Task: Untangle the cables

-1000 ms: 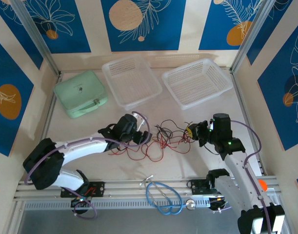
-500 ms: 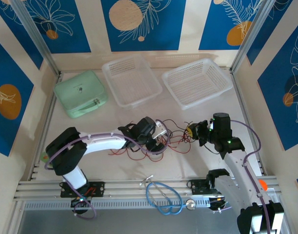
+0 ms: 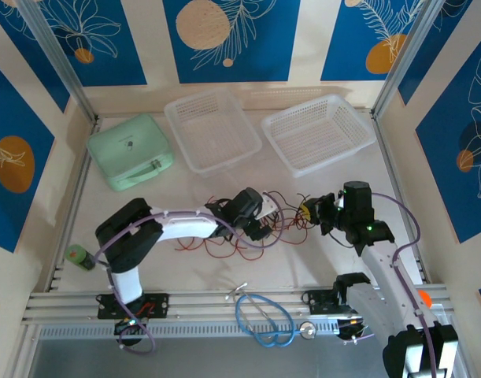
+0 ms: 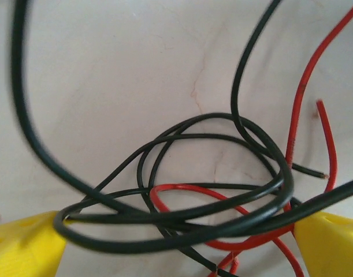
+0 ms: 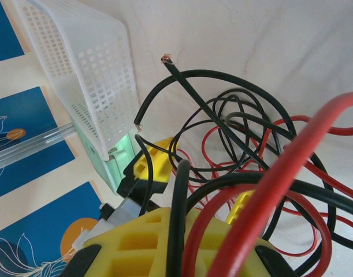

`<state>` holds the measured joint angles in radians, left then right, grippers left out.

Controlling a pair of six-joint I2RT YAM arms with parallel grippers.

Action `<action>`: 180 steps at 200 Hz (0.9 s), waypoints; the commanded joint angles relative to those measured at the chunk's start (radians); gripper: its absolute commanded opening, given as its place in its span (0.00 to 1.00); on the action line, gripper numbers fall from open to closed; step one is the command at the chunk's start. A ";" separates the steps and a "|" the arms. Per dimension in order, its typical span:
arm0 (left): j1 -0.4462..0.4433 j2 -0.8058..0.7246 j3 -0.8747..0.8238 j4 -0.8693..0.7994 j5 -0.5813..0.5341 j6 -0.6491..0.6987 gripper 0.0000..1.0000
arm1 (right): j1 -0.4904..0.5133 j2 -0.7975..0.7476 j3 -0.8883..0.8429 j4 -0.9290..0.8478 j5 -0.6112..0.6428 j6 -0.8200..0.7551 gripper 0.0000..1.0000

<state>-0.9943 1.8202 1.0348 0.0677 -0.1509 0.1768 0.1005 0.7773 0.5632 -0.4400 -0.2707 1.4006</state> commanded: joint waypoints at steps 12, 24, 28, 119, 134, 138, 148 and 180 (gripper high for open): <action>0.028 0.086 0.077 -0.060 0.046 0.121 0.99 | -0.005 0.001 0.012 0.006 -0.033 -0.025 0.00; 0.034 0.101 0.093 -0.065 0.047 0.127 0.96 | -0.005 0.004 0.013 0.006 -0.036 -0.028 0.00; 0.035 0.105 0.096 -0.066 0.047 0.128 0.95 | -0.005 0.006 0.015 0.006 -0.036 -0.028 0.00; 0.040 0.108 0.100 -0.059 -0.033 0.085 0.00 | -0.011 -0.005 0.007 -0.023 -0.025 -0.038 0.00; 0.040 0.072 0.044 -0.049 -0.101 0.057 0.00 | -0.016 -0.027 0.000 -0.043 0.003 -0.034 0.00; 0.041 0.062 0.025 -0.048 -0.122 0.046 0.00 | -0.018 -0.034 0.000 -0.051 0.013 -0.033 0.00; 0.044 0.028 -0.018 -0.055 -0.186 0.006 0.00 | -0.021 -0.049 -0.003 -0.064 0.039 -0.034 0.00; 0.079 -0.100 -0.143 -0.170 -0.302 -0.205 0.00 | -0.021 -0.048 -0.020 -0.080 0.101 -0.040 0.00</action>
<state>-0.9527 1.8179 0.9703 0.0170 -0.3183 0.1520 0.0845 0.7319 0.5625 -0.4839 -0.2260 1.3754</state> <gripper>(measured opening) 0.051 0.086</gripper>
